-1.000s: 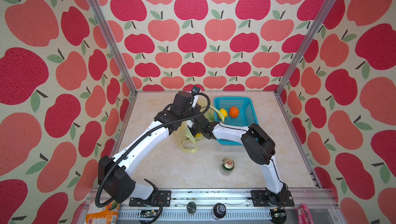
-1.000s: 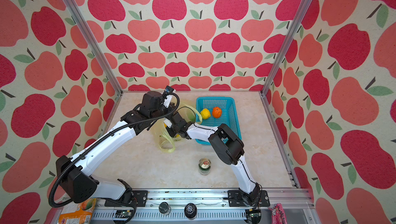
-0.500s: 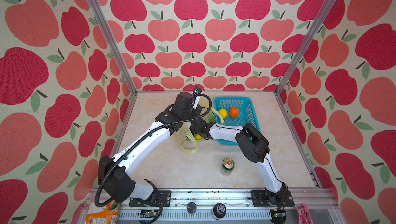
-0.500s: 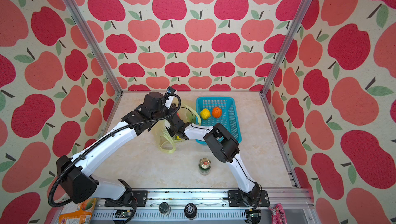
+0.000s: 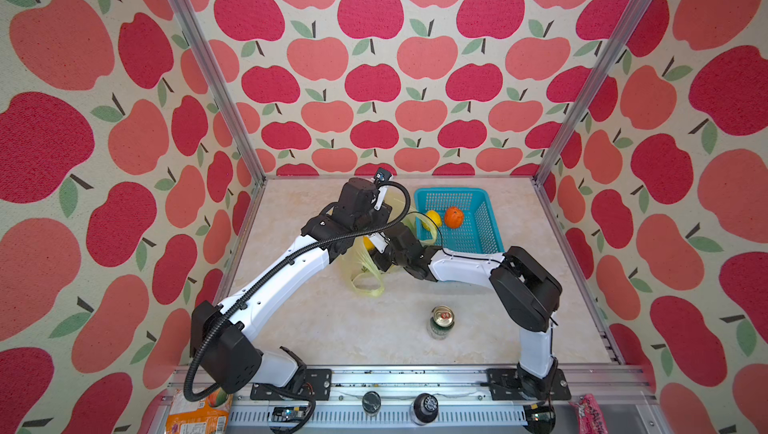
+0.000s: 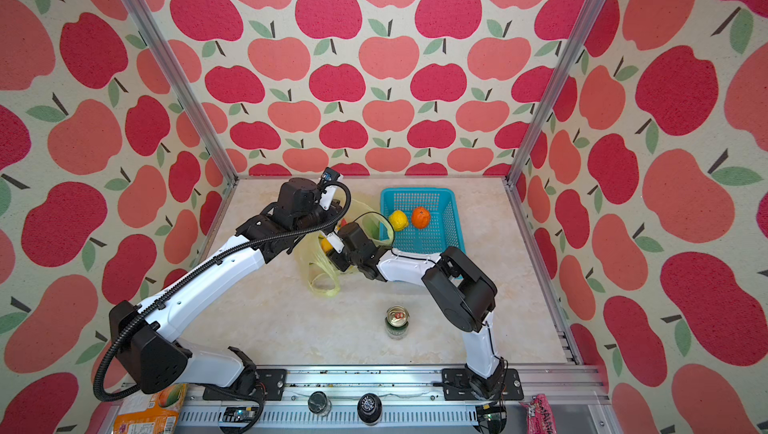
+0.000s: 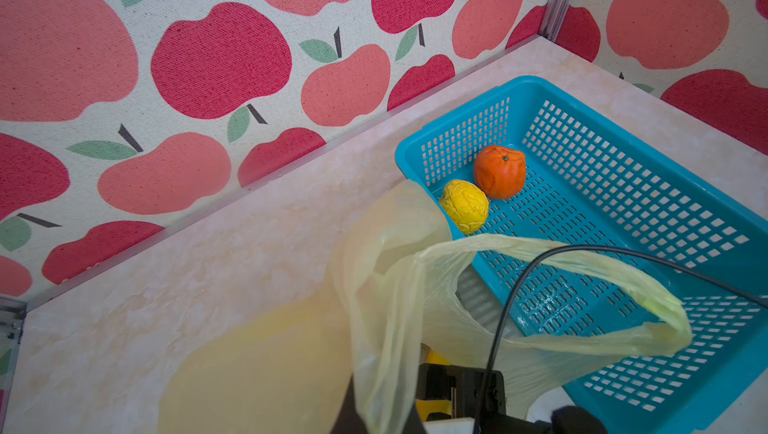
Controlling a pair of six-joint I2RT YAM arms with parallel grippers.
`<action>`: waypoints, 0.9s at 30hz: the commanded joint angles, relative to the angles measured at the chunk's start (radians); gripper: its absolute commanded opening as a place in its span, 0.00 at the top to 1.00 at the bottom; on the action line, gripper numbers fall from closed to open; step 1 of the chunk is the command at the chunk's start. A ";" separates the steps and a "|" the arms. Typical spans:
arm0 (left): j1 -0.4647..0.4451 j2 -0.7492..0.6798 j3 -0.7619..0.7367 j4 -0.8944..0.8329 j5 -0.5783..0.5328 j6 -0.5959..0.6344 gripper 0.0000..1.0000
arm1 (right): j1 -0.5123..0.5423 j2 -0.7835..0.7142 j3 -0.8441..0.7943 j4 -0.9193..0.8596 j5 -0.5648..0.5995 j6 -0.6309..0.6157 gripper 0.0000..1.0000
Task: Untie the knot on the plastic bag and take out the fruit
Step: 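Grasp the yellow-orange mango inside the bag with the right gripper, then lift the mango out of the bag and carry it over the basket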
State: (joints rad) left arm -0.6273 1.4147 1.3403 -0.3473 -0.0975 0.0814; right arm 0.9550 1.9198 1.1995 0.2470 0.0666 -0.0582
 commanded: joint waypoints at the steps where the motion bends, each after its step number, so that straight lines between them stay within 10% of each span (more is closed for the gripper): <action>1: -0.002 0.003 0.028 0.011 -0.018 0.020 1.00 | -0.003 -0.069 -0.066 0.091 0.020 0.002 0.53; 12: 0.001 0.005 0.026 0.012 -0.030 0.021 1.00 | -0.013 -0.210 -0.260 0.238 -0.048 -0.066 0.60; 27: 0.006 0.012 0.031 0.008 -0.027 0.018 1.00 | -0.015 -0.789 -0.669 0.495 0.038 -0.059 0.64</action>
State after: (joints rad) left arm -0.6262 1.4181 1.3403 -0.3470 -0.1085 0.0814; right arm 0.9421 1.1923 0.5880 0.6537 0.0406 -0.1287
